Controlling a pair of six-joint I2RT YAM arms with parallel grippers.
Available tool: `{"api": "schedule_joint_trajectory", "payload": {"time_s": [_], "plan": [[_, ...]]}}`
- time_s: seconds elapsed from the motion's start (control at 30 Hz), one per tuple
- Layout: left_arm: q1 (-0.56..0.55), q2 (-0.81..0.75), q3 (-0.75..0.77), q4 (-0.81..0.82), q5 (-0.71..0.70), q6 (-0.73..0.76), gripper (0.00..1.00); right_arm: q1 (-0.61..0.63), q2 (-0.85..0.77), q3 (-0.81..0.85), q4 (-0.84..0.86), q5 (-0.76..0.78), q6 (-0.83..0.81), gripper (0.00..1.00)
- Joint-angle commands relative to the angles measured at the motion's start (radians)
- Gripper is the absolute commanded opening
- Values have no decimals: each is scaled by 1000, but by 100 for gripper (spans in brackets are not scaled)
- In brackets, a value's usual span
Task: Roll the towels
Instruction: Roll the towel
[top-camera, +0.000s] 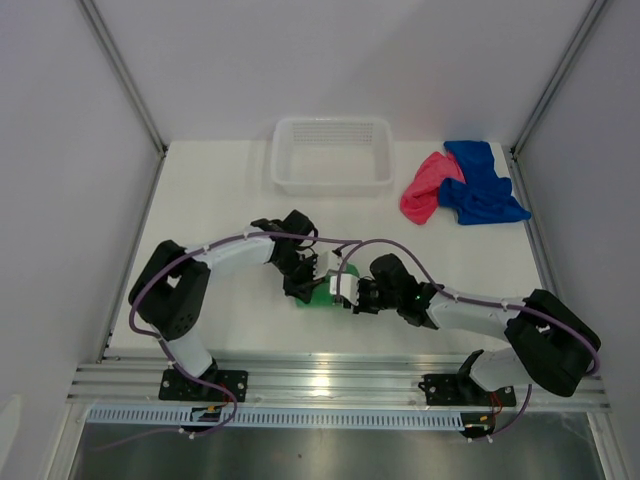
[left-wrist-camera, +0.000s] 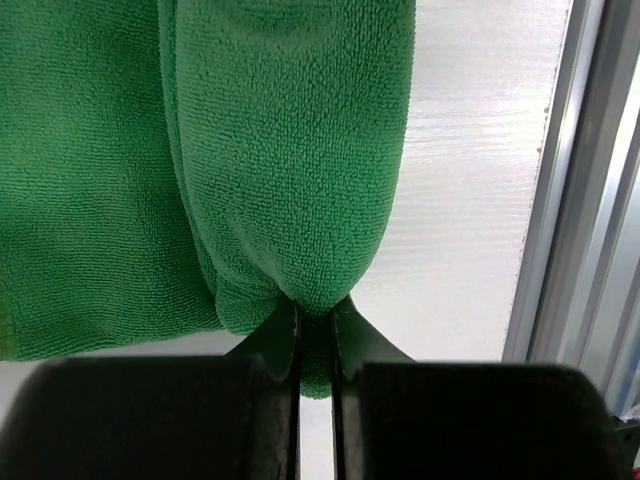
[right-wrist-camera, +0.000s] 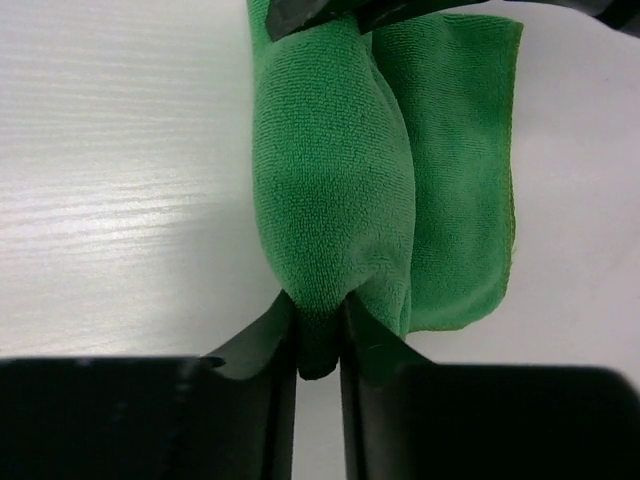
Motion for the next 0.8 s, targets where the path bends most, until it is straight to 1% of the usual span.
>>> {"api": "schedule_joint_trajectory", "payload": {"time_s": [0.0, 0.03, 0.07, 0.1, 0.2, 0.27, 0.3, 0.4, 0.53, 0.67, 0.77], "plan": [[13, -16, 14, -38, 110, 19, 7, 7, -6, 57, -57, 0, 12, 15], [19, -18, 8, -35, 111, 18, 9, 6, -12, 59, -64, -2, 22, 8], [22, -27, -5, -34, 113, 10, 12, 6, -19, 59, -77, -3, 32, 7], [33, -32, -20, -31, 125, 9, 22, 6, -32, 59, -80, -6, 60, 4], [53, -67, -51, -21, 165, 2, 41, 7, -52, 59, -83, -26, 123, 2], [77, -88, -71, 1, 174, -20, 45, 6, -54, 61, -84, -39, 160, 0], [85, -107, -89, 8, 183, -24, 48, 6, -52, 64, -83, -39, 180, 0], [105, -134, -124, 25, 213, -27, 53, 0, -37, 71, -77, -72, 265, 0], [106, -170, -178, 69, 217, -59, 55, -14, 16, 73, -71, -95, 408, 0], [108, -190, -195, 83, 200, -60, 56, -37, 18, 32, -14, -118, 509, 0], [123, -217, -203, 75, 215, -60, 57, -85, 9, -4, 42, -175, 590, 0]]}}
